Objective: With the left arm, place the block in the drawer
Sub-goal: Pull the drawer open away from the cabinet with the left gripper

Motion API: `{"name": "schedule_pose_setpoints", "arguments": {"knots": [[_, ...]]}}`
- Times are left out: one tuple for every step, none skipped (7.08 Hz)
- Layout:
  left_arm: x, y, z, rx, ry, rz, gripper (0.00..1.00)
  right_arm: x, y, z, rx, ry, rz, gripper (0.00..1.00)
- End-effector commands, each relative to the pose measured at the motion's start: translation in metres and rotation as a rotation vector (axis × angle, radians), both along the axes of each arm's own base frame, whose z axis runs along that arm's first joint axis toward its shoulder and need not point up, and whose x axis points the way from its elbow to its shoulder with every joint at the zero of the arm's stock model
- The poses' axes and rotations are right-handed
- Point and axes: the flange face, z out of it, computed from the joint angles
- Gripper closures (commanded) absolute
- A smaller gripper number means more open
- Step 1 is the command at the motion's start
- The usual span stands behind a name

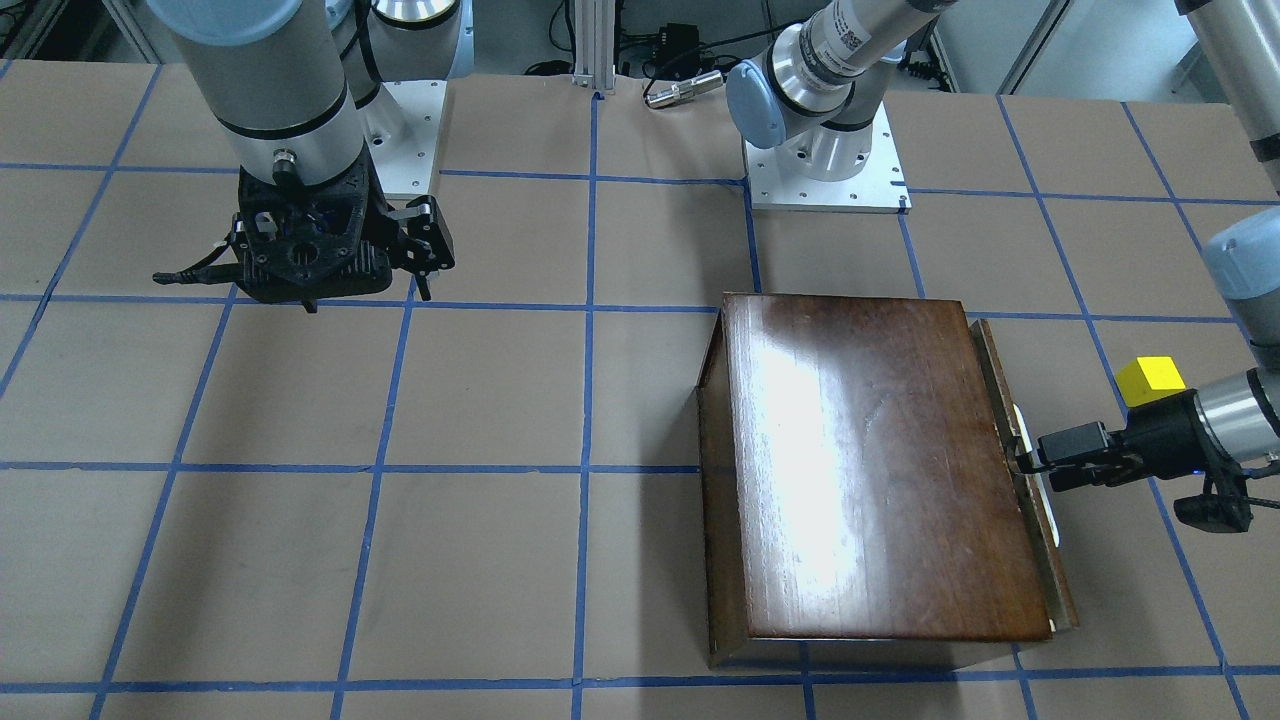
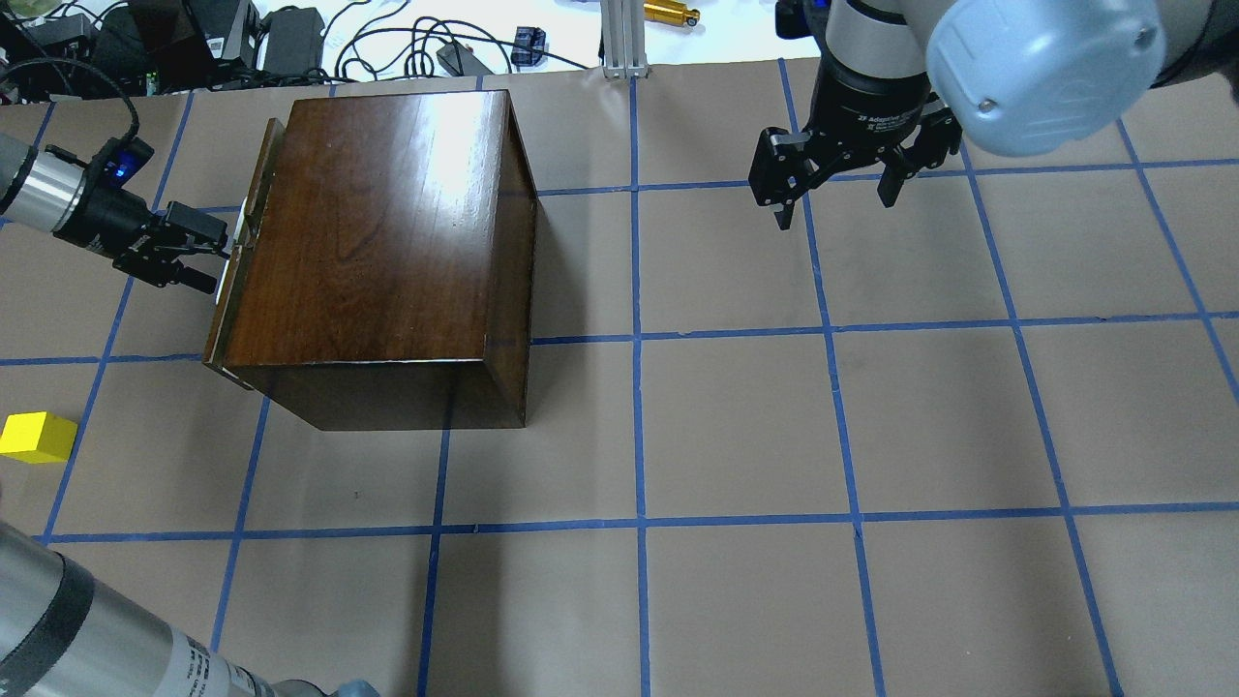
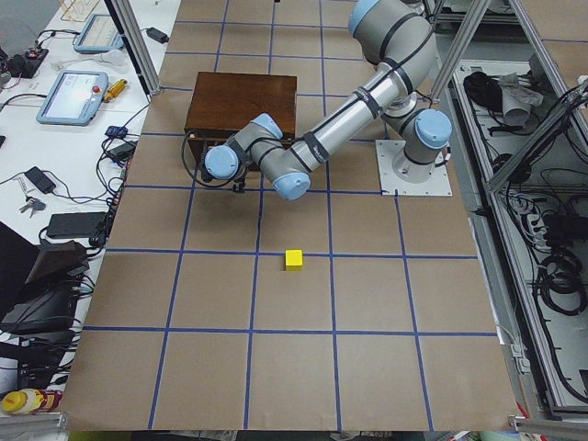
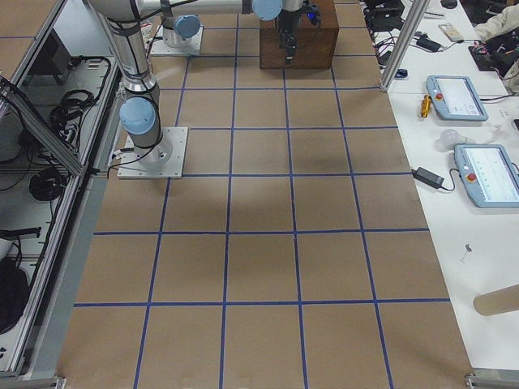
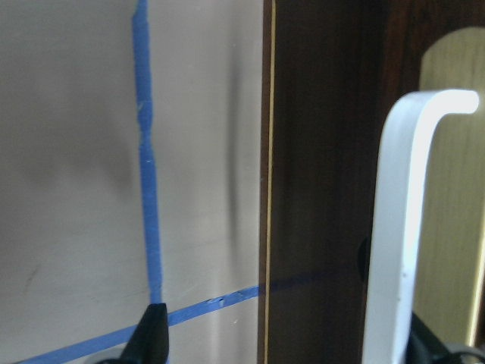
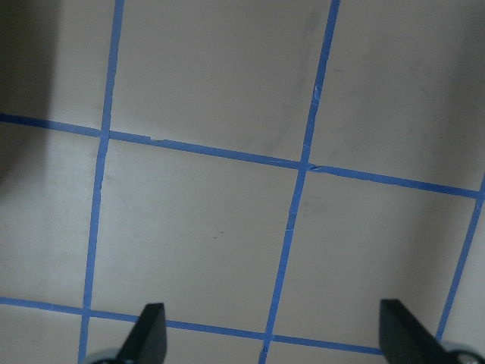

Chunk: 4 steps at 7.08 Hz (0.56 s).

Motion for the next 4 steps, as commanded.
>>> {"name": "schedule_pose_setpoints", "arguments": {"knots": [[0.031, 0.011, 0.0, -0.035, -0.003, -0.005, 0.0, 0.0, 0.0, 0.0, 0.0, 0.001, 0.0, 0.0], [0.047, 0.018, 0.002, -0.04, -0.005, 0.016, 0.0, 0.0, 0.0, 0.0, 0.0, 0.001, 0.0, 0.0], [0.062, 0.024, 0.003, -0.042, -0.007, 0.042, 0.0, 0.0, 0.0, 0.0, 0.0, 0.001, -0.001, 0.0], [0.072, 0.029, 0.003, -0.045, -0.007, 0.052, 0.0, 0.0, 0.0, 0.0, 0.001, 0.001, 0.0, 0.0]]}}
